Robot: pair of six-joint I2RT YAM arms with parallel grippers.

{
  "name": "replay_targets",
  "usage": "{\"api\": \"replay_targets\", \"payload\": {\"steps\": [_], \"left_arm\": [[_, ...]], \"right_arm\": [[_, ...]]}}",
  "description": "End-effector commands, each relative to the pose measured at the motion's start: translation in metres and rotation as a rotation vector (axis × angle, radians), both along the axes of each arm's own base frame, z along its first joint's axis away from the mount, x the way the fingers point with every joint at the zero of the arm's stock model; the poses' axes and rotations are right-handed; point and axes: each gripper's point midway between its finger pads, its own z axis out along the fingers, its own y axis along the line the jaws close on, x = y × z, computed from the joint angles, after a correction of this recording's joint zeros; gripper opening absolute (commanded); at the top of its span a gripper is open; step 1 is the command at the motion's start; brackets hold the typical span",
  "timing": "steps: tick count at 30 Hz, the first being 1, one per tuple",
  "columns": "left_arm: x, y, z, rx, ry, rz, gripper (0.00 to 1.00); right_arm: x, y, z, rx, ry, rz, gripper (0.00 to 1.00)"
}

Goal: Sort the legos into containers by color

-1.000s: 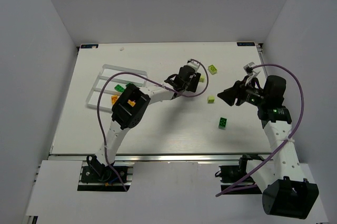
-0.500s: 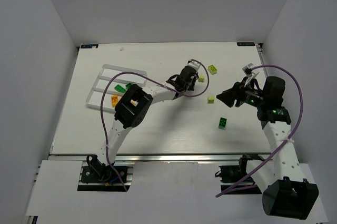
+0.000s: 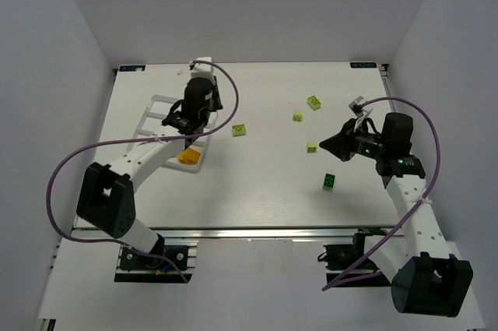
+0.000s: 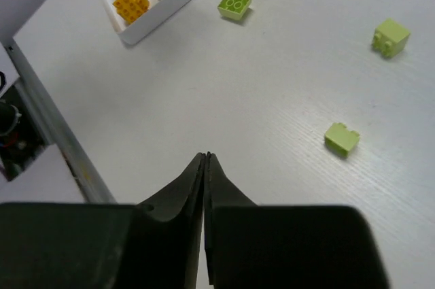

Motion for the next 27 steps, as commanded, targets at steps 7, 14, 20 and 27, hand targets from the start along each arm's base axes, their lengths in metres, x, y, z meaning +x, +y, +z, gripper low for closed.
{"api": "replay_targets", "payload": {"steps": [7,14,20,27], "left_arm": [[-0.02,0.095,-0.081,0.128,0.199,0.183,0.0],[-0.006,0.106,-0.121,0.138,0.29,0.197,0.0],[0.003,0.107,-0.139,0.141,0.339,0.192,0.26],[0.006,0.104,-0.139,0.143,0.347,0.181,0.72]], "right_arm": [[-0.011,0.009,-0.005,-0.045,-0.096,0.123,0.14],[-0.009,0.006,-0.006,-0.056,-0.096,0.108,0.31],[-0.006,0.005,-0.009,-0.061,-0.083,0.098,0.4],[-0.005,0.005,-0.014,-0.075,-0.079,0.102,0.53]]}}
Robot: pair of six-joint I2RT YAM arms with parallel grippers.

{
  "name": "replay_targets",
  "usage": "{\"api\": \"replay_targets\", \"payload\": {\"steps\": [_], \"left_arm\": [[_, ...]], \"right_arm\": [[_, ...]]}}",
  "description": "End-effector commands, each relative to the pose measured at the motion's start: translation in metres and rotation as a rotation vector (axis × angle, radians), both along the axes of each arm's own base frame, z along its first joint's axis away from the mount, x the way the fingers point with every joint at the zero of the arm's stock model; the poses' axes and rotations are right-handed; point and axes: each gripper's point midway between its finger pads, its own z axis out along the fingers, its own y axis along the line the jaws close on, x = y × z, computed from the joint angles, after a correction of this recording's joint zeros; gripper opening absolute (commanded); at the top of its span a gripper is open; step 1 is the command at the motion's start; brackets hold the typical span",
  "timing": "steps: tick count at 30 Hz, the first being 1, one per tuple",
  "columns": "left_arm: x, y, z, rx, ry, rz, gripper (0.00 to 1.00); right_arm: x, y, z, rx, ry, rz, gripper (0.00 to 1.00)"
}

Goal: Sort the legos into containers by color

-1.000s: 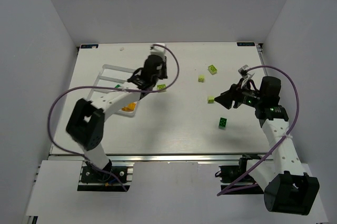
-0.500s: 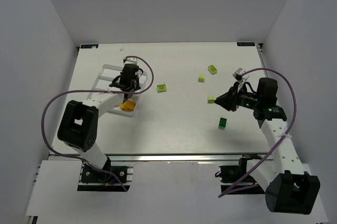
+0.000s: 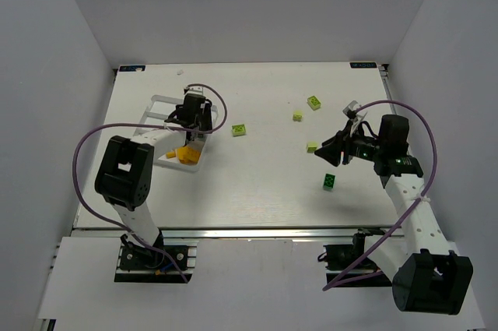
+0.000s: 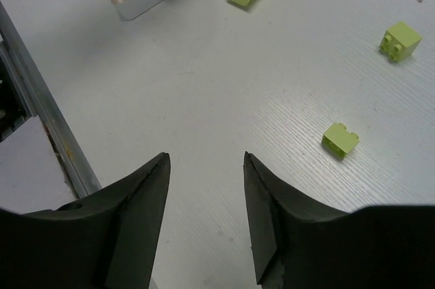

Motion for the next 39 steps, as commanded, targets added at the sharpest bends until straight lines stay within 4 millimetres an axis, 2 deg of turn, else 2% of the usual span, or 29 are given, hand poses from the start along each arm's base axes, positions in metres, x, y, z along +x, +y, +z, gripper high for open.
{"api": "replay_targets", "payload": {"steps": [1,5,7,8,9,10,11,12,13,14,15,16,17,18,19,20,22,25,27,31,39], "left_arm": [[0.012,-0.006,0.025,-0.03,-0.05,-0.009,0.75],[0.01,-0.007,0.048,-0.047,-0.078,-0.019,0.8],[0.007,-0.008,0.075,-0.078,-0.12,-0.013,0.79],[0.002,-0.008,0.083,-0.088,-0.121,-0.017,0.78],[-0.003,-0.014,0.093,-0.128,-0.133,-0.039,0.71],[-0.01,-0.016,0.123,-0.167,-0.193,-0.06,0.61],[-0.02,-0.019,0.131,-0.197,-0.204,-0.079,0.46],[-0.03,-0.028,0.141,-0.253,-0.215,-0.126,0.13],[-0.044,-0.03,0.177,-0.3,-0.303,-0.166,0.06],[-0.058,-0.032,0.17,-0.321,-0.293,-0.196,0.03],[-0.07,-0.038,0.176,-0.355,-0.312,-0.24,0.06],[-0.082,-0.043,0.181,-0.384,-0.326,-0.289,0.14],[-0.097,-0.041,0.2,-0.404,-0.39,-0.312,0.26],[-0.108,-0.038,0.185,-0.401,-0.368,-0.315,0.39],[-0.115,-0.035,0.184,-0.397,-0.379,-0.315,0.59],[-0.124,-0.029,0.184,-0.379,-0.393,-0.318,0.64],[-0.133,-0.023,0.185,-0.34,-0.389,-0.305,0.68],[-0.138,-0.008,0.202,-0.297,-0.454,-0.271,0.7],[-0.143,-0.009,0.212,-0.311,-0.488,-0.284,0.7],[-0.147,-0.018,0.216,-0.352,-0.493,-0.337,0.71],[-0.15,-0.024,0.218,-0.378,-0.493,-0.367,0.71]], "right_arm": [[0.001,0.002,0.001,-0.014,-0.026,0.02,0.54],[0.001,0.002,0.001,-0.021,-0.052,0.022,0.54],[0.005,-0.001,-0.001,-0.044,-0.059,0.002,0.55],[0.006,-0.002,-0.005,-0.053,-0.053,0.001,0.56],[0.005,0.003,-0.009,-0.081,-0.061,0.026,0.56],[0.009,0.002,-0.005,-0.102,-0.081,0.028,0.57],[0.006,0.003,-0.018,-0.128,-0.027,0.047,0.58],[0.007,0.0,-0.023,-0.17,-0.02,0.05,0.58],[0.013,-0.005,-0.029,-0.237,-0.051,0.075,0.58],[0.011,-0.01,-0.038,-0.282,-0.028,0.082,0.59],[0.018,-0.022,-0.048,-0.367,-0.024,0.049,0.6],[0.022,-0.03,-0.06,-0.437,-0.025,0.062,0.61],[0.026,-0.035,-0.062,-0.483,-0.029,0.065,0.66],[0.024,-0.048,-0.074,-0.557,0.016,0.047,0.7],[0.024,-0.053,-0.083,-0.598,0.04,0.052,0.72],[0.024,-0.064,-0.091,-0.665,0.049,0.046,0.76],[0.023,-0.072,-0.101,-0.723,0.056,0.043,0.79],[0.016,-0.084,-0.121,-0.802,0.112,0.021,0.84],[0.008,-0.086,-0.132,-0.81,0.172,0.006,0.89],[-0.004,-0.08,-0.148,-0.776,0.28,-0.017,0.89],[-0.01,-0.048,-0.139,-0.548,0.515,-0.105,0.89]]}}
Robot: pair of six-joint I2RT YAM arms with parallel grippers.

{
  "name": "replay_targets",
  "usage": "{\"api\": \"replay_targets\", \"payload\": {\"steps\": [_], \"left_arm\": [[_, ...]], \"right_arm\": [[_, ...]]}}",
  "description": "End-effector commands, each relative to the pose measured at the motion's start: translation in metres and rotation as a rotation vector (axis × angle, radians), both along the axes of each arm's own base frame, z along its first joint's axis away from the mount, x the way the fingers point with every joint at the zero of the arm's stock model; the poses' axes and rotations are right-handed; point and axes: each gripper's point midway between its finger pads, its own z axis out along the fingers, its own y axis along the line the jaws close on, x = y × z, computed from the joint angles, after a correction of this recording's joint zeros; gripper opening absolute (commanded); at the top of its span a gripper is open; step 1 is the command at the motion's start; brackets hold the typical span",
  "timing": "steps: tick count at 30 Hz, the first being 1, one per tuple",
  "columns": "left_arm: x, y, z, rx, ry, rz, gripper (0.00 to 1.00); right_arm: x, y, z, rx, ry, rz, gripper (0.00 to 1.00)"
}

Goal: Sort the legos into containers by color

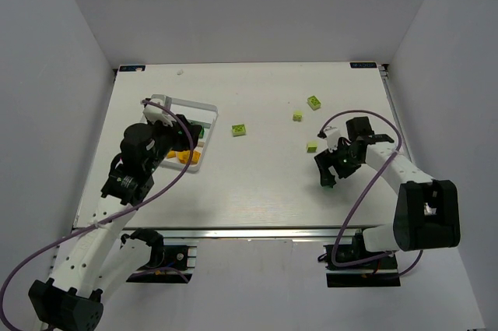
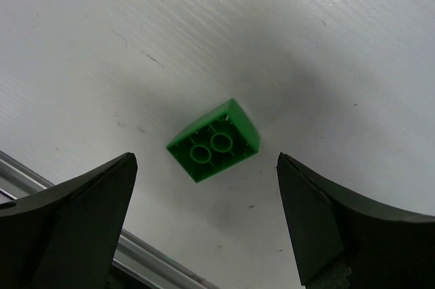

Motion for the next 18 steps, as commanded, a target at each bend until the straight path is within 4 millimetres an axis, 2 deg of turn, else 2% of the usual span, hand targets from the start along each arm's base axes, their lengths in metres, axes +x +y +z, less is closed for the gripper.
{"api": "replay_targets", "payload": {"steps": [1,9,18], "left_arm": [[-0.005,-0.002,0.009,-0.015,-0.026,-0.023,0.71],[-0.007,-0.001,0.013,-0.023,-0.041,-0.023,0.71],[-0.01,0.001,0.019,-0.031,-0.062,-0.016,0.71]], "right_arm": [[0.006,0.018,0.018,0.107,0.057,-0.164,0.89],[0.018,0.003,0.003,0.024,0.102,-0.421,0.88],[0.028,0.004,0.003,0.037,0.072,-0.515,0.84]]}}
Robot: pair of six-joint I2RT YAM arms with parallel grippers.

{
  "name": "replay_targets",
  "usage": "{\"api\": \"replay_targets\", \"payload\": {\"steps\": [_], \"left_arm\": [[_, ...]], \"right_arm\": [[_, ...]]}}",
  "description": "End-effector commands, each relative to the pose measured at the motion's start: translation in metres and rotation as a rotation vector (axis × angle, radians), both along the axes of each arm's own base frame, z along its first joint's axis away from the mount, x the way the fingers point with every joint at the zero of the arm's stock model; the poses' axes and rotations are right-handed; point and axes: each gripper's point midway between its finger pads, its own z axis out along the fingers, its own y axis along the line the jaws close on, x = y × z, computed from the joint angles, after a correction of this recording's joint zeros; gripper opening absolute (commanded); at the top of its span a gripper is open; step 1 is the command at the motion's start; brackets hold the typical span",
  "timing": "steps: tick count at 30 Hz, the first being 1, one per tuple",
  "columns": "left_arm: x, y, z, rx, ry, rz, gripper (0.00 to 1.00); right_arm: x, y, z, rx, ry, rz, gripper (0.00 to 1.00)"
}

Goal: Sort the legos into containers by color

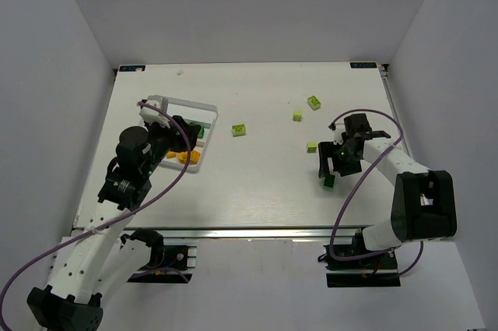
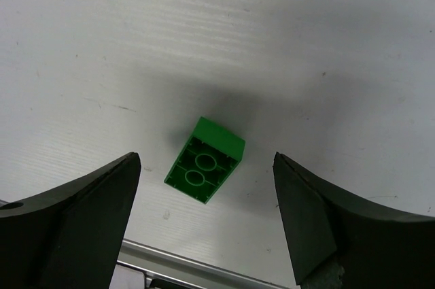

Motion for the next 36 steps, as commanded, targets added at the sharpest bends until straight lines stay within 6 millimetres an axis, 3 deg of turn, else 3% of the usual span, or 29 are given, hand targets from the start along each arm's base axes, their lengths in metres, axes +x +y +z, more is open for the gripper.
{"api": "replay_targets", "payload": {"steps": [1,15,19,20,23,27,28,29,31,32,33,35,36], "left_arm": [[-0.003,0.001,0.007,-0.015,-0.028,-0.002,0.71],[-0.002,0.001,0.005,-0.014,-0.023,0.003,0.71],[-0.002,0.002,0.008,-0.016,-0.032,0.003,0.71],[-0.003,0.002,0.007,-0.016,-0.032,0.003,0.71],[-0.004,0.002,0.008,-0.02,-0.034,0.003,0.71],[-0.007,0.004,0.015,-0.031,-0.064,0.009,0.71],[-0.009,0.006,0.019,-0.035,-0.081,0.012,0.71],[-0.012,0.007,0.024,-0.043,-0.104,0.012,0.71],[-0.016,0.012,0.032,-0.054,-0.147,0.032,0.71],[-0.018,0.014,0.035,-0.06,-0.165,0.039,0.71],[-0.024,0.018,0.039,-0.067,-0.195,0.048,0.71],[-0.026,0.029,0.047,-0.078,-0.236,0.104,0.71],[-0.029,0.033,0.048,-0.083,-0.252,0.119,0.71]], "right_arm": [[0.015,0.004,0.005,0.002,-0.045,-0.067,0.84],[0.01,0.007,-0.016,-0.022,0.051,-0.107,0.69],[0.011,0.01,-0.018,-0.014,0.056,-0.093,0.47],[0.01,0.011,-0.018,-0.011,0.067,-0.088,0.34],[0.015,0.016,-0.01,-0.002,0.044,-0.057,0.18],[0.038,0.029,0.016,-0.006,-0.058,0.036,0.08],[0.042,0.04,0.023,-0.008,-0.089,0.118,0.07],[0.059,0.058,0.047,0.013,-0.17,0.222,0.0],[0.073,0.076,0.061,0.017,-0.209,0.324,0.0],[0.072,0.103,0.07,0.031,-0.236,0.427,0.0],[0.09,0.121,0.096,0.042,-0.321,0.498,0.0],[0.087,0.166,0.1,0.068,-0.332,0.648,0.0],[0.104,0.187,0.111,0.072,-0.381,0.7,0.0]]}}
